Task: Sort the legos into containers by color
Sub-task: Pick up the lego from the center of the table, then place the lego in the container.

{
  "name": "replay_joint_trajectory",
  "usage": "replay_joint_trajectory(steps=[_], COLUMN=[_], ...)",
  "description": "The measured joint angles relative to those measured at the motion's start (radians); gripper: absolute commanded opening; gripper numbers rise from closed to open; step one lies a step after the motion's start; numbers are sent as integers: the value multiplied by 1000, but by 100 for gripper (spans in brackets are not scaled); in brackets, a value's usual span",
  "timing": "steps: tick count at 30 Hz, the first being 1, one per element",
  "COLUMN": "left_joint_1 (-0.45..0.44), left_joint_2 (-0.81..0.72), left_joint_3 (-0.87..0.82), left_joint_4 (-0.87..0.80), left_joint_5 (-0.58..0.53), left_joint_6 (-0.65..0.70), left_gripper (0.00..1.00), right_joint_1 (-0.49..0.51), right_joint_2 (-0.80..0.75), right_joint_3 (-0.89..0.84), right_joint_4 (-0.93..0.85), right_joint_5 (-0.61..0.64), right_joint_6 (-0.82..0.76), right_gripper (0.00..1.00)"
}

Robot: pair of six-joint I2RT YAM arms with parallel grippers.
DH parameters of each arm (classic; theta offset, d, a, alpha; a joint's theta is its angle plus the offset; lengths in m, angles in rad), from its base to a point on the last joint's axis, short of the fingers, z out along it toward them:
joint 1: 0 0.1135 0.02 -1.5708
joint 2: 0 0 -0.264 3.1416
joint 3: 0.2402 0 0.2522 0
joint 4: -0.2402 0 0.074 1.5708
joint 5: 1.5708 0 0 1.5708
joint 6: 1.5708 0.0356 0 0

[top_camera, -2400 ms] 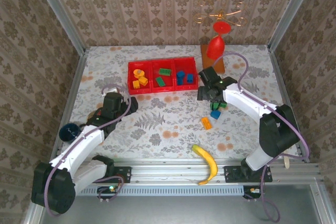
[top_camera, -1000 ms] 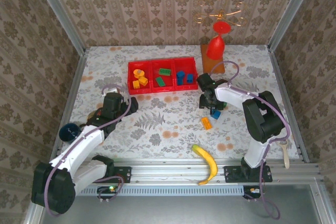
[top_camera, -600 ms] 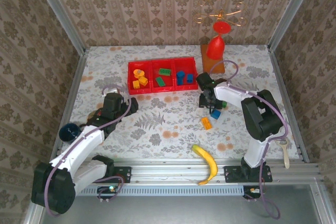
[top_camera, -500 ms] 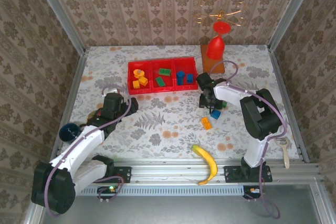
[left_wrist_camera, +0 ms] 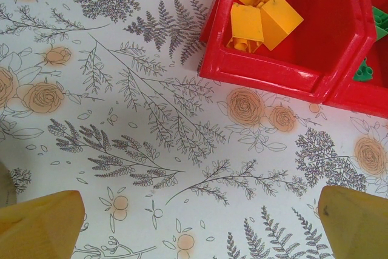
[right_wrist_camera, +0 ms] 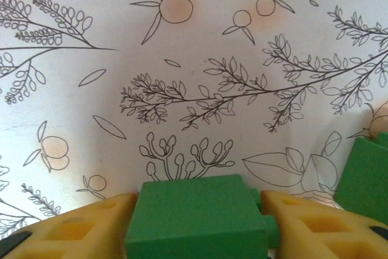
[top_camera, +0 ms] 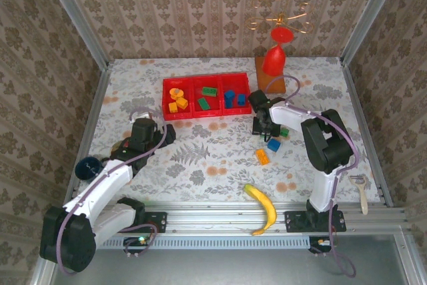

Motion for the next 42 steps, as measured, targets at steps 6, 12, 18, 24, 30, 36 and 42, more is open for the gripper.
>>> replay_joint_trajectory(steps=[6,12,18,24,30,36,42], left_joint_1=[0,0,1,1,1,1,5], left_joint_2=[0,15,19,19,23,35,35], left_joint_3=[0,-3,-6,-6,-6,-6,-6], left_joint_4=[0,2,6,8,10,16,16], left_joint_5=[0,0,3,3,3,4,5], left_joint_6=[0,0,0,0,-1,-2,-7], left_gripper=[100,100,100,100,100,100,100], right_joint_1=[0,8,52,105,154,195,221], right_joint_2=[0,0,0,0,0,15,111], right_joint_3=[4,6,41,121,201,325,501], right_joint_4=[8,10,6,2,1,1,-6], right_joint_5=[-11,-19,-23,-22,-22,-22,-22], right_joint_6=[2,1,1,-3,-22,-56,-106], right_gripper=[37,33,32,31,31,31,32])
